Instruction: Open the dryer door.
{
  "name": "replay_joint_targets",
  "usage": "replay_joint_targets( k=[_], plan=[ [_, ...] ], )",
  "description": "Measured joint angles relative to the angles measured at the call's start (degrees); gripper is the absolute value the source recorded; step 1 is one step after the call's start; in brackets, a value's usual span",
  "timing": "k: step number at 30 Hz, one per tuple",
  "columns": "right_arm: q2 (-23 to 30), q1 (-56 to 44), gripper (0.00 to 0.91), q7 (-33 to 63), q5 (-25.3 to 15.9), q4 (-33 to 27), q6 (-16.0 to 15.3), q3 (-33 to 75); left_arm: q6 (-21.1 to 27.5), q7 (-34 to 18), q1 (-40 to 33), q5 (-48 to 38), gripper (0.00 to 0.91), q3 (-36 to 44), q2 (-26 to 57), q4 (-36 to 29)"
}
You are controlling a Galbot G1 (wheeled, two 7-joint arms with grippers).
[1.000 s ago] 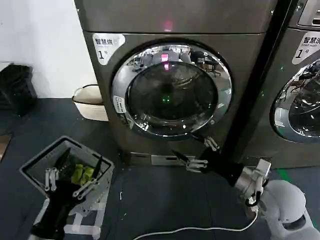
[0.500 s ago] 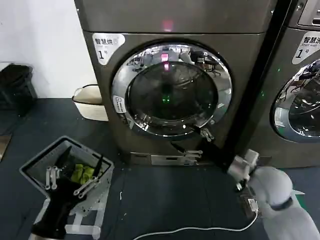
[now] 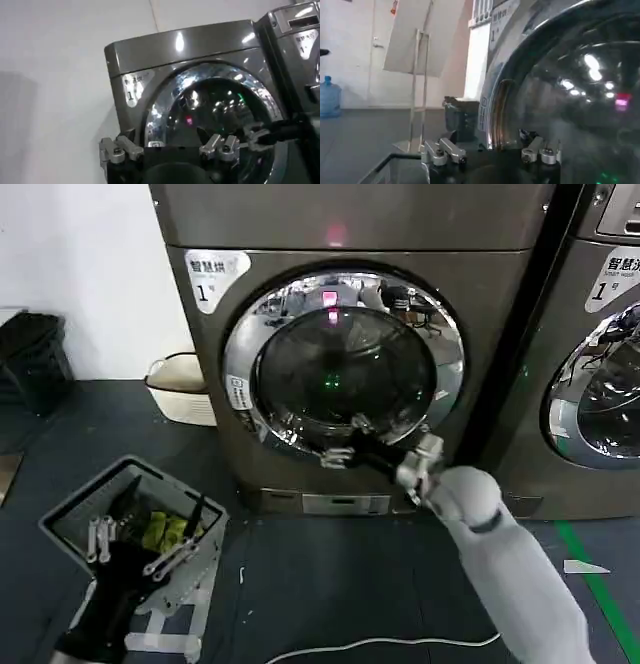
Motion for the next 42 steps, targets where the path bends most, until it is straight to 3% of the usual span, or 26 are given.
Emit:
replay_joint_targets(
  k=[26, 42],
  plan=[
    [11.8, 13.1, 0.907, 0.0, -2.4, -20.2, 2.4, -9.3, 0.0, -0.4, -0.9, -0.1, 0.907, -0.1, 0.6, 1.1],
    [16.0, 18.2, 0.907, -0.9, -2.0, -27.3, 2.7, -11.0, 2.8, 0.3, -0.7, -1.0, 0.907, -0.7, 0.3, -0.3]
  ],
)
